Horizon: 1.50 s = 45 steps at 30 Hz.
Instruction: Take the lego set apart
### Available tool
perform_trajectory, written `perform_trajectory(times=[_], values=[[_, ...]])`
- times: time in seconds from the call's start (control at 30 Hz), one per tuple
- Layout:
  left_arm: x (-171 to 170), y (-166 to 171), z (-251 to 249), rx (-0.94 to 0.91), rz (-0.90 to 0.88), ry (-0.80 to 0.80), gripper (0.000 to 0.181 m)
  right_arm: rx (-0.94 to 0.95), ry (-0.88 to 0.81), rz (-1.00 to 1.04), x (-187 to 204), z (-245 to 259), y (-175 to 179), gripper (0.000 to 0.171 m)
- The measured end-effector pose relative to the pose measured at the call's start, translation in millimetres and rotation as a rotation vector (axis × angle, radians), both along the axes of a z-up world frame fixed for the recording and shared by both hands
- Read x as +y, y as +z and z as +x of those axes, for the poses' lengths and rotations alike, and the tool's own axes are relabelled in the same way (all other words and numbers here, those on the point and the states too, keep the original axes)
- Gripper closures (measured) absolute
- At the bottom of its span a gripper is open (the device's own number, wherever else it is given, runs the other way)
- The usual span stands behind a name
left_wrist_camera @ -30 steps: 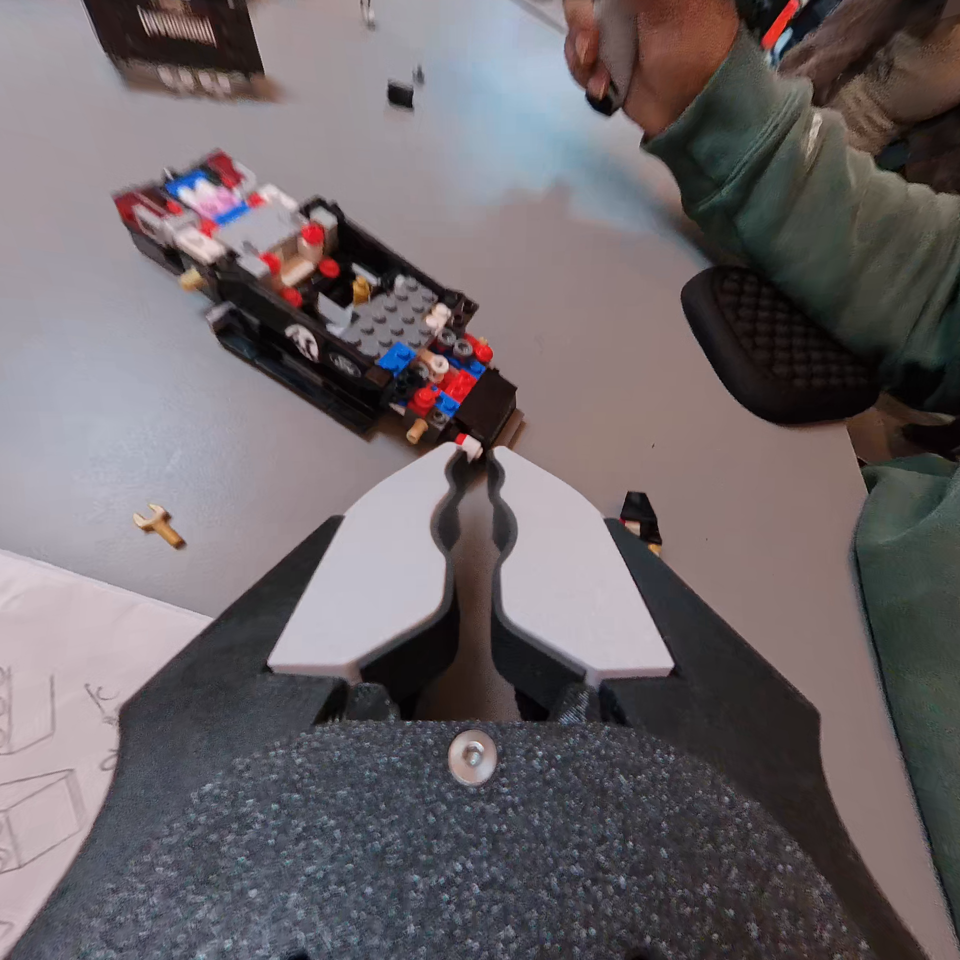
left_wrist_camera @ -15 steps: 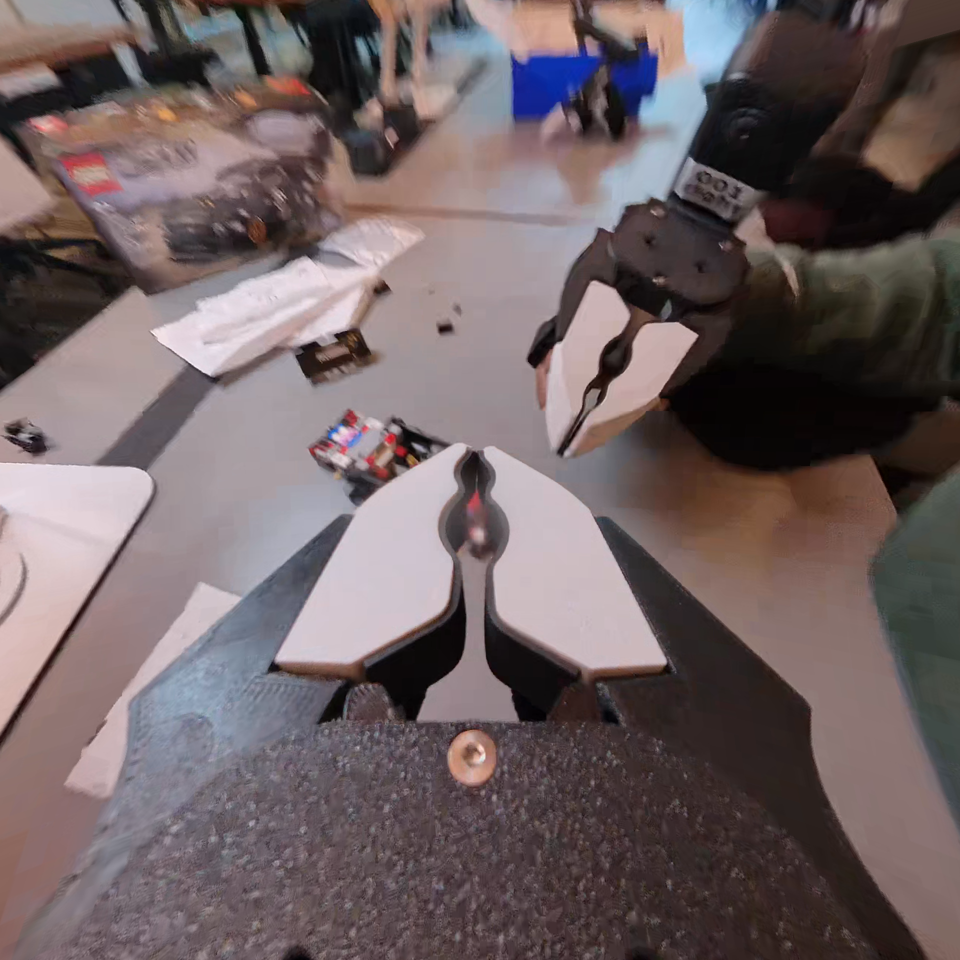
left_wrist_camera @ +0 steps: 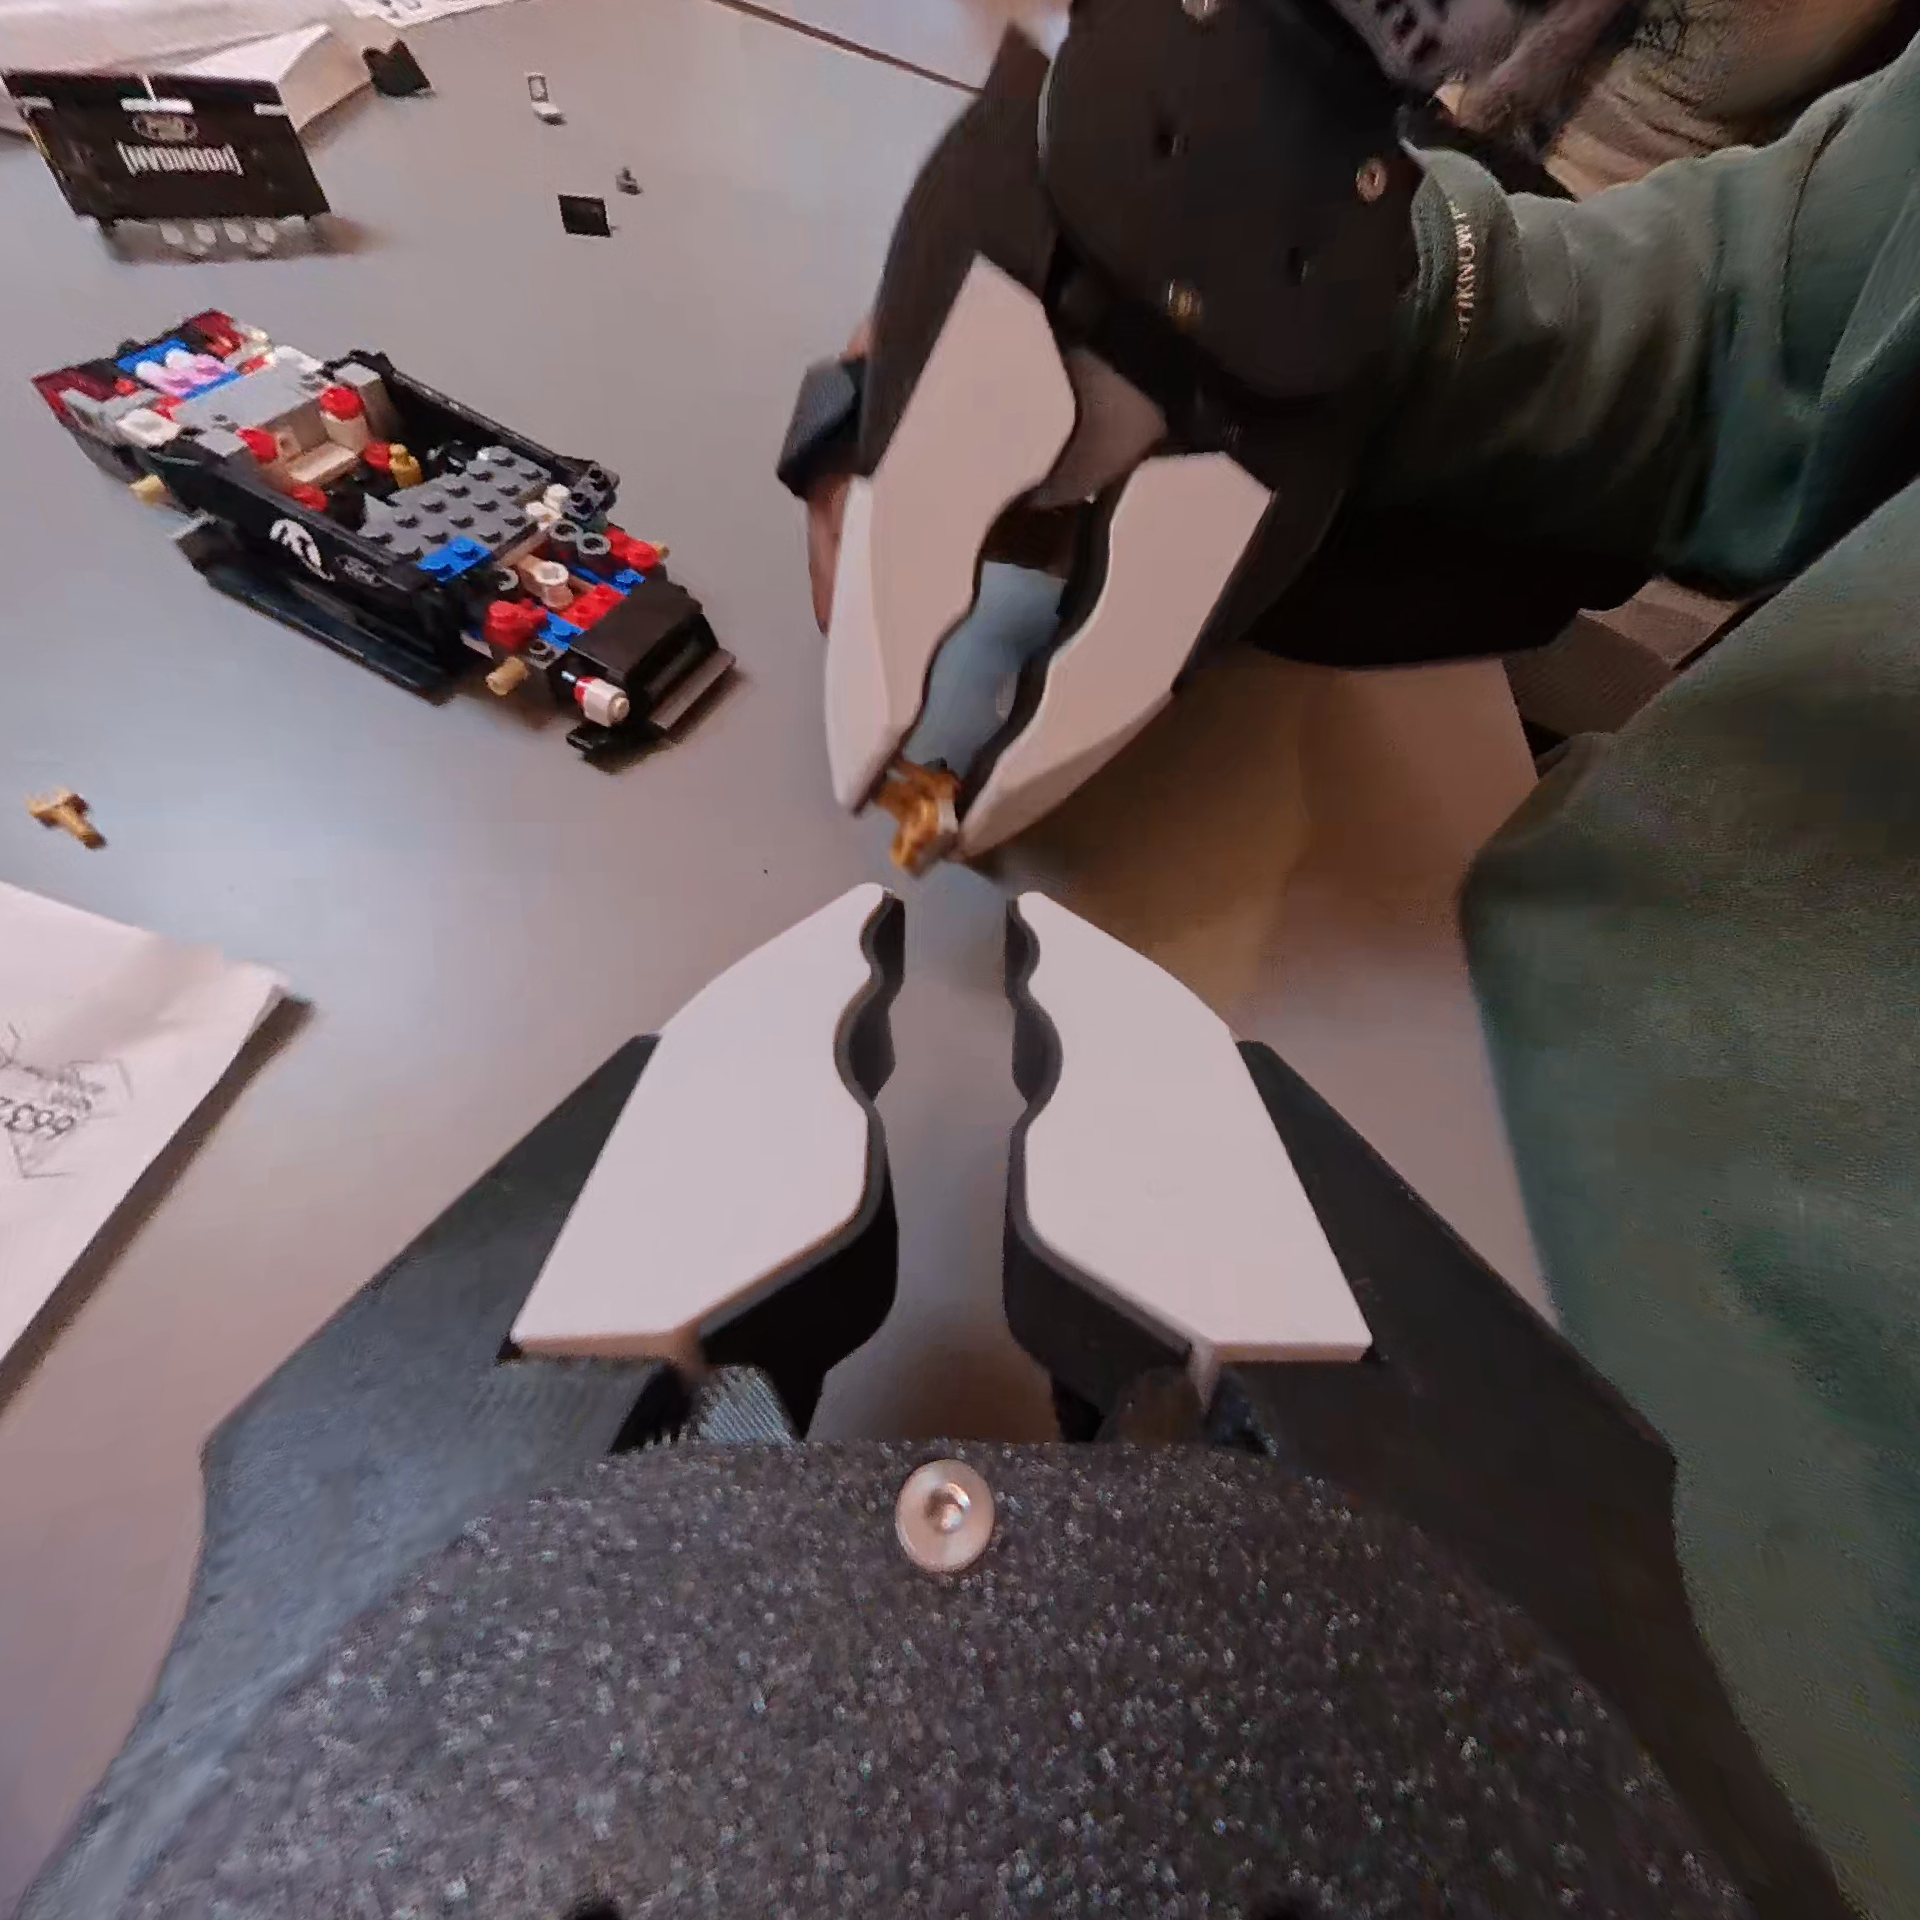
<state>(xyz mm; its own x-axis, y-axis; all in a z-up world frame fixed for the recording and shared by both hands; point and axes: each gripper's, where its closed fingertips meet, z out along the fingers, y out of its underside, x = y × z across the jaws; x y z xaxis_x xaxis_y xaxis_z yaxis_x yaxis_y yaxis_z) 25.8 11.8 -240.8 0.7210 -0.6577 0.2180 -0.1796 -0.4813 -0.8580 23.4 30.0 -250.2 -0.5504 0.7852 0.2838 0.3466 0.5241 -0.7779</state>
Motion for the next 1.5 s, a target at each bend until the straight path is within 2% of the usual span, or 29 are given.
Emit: perform_trajectory(times=[0.07, 0.13, 0.23, 0.33, 0.43, 0.53, 0.7, 0.8, 1.03, 1.1, 1.3, 1.43, 1.5], values=[[3, 5, 0, 0.011, 0.063, 0.021, 0.159, 0.114, -0.028, -0.009, 1, -7, 21, 0.154], [9, 24, -4, 0.034, 0.201, 0.07, 0.16, 0.169, -0.026, -0.039, -6, -9, 33, 0.154], [4, 37, -2, 0.176, 0.361, 0.039, 0.167, 0.183, -0.022, -0.15, -16, -10, 40, 0.154], [0, 34, 2, 0.218, 0.383, 0.008, 0.172, 0.161, -0.012, -0.203, -18, -9, 38, 0.154], [0, 36, 2, 0.188, 0.384, -0.004, 0.165, 0.144, 0.002, -0.263, -21, -7, 38, 0.154], [-3, 28, 3, 0.206, 0.347, -0.036, 0.16, 0.143, -0.001, -0.309, -20, -7, 41, 0.154], [-5, 22, 6, 0.202, 0.316, -0.066, 0.168, 0.123, 0.019, -0.29, -24, -5, 37, 0.154], [-11, 26, 6, 0.098, 0.259, -0.099, 0.175, 0.138, 0.065, -0.281, -27, 0, 40, 0.152], [-19, 29, 11, -0.117, 0.116, -0.159, 0.175, 0.196, 0.094, -0.155, -27, 4, 38, 0.165], [-22, 30, 12, -0.18, 0.078, -0.179, 0.175, 0.213, 0.098, -0.127, -28, 4, 38, 0.162], [-23, 25, 13, -0.269, -0.027, -0.186, 0.175, 0.228, 0.101, 0.005, -29, 4, 32, 0.168], [-19, 30, 11, -0.366, -0.066, -0.156, 0.158, 0.212, 0.06, 0.048, -25, -1, 28, 0.168], [-13, 29, 9, -0.386, -0.081, -0.113, 0.17, 0.213, 0.051, 0.048, -26, -2, 29, 0.168]])
